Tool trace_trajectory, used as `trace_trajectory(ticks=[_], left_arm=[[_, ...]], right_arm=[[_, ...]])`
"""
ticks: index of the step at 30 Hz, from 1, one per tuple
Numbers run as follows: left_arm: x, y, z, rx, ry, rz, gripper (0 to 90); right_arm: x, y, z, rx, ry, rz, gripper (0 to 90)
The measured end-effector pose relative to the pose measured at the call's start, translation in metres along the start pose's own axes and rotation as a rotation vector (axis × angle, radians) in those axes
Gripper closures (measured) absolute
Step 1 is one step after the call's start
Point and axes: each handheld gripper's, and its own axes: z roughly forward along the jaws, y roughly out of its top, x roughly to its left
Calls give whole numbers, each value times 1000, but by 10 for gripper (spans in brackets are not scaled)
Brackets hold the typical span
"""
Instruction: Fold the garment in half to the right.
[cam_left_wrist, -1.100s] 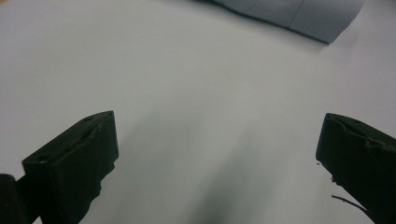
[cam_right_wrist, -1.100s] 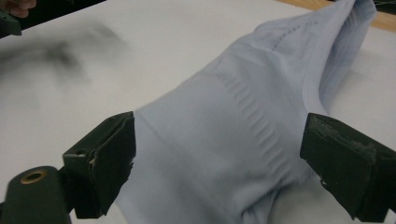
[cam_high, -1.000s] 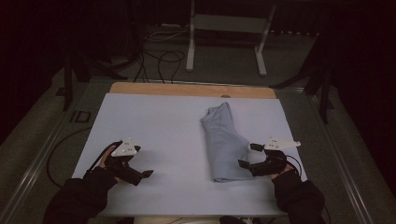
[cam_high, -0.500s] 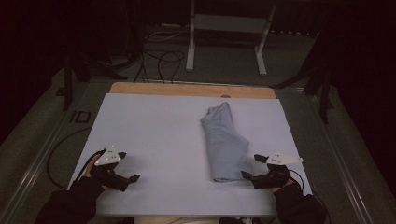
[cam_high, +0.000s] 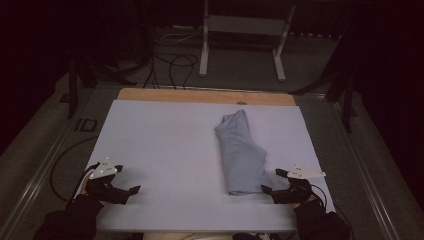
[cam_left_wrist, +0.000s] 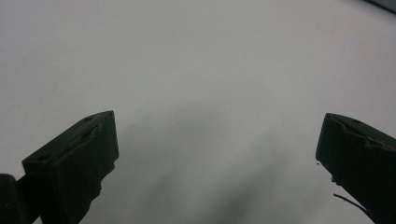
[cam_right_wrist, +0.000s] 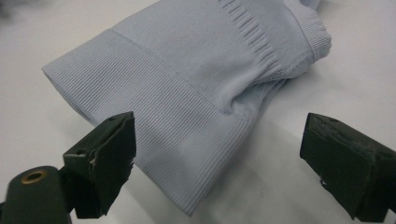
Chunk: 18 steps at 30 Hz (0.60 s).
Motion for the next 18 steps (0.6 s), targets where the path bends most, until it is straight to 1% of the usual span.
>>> trace_trajectory(ticks=[3,4,8,18], left_arm=[[-2,1,1,-2,3,2,2],[-2,1,1,1,-1,9,2],[-2,1,3,6,-11,11,2],[-2,1,3,8,-9,15,2]], right_arm=[[1,1,0,-3,1,-15,107],[1,1,0,-2,3,-16,107],[2,0,2,7,9,-29,107],[3,1,1,5,15,-29,107]])
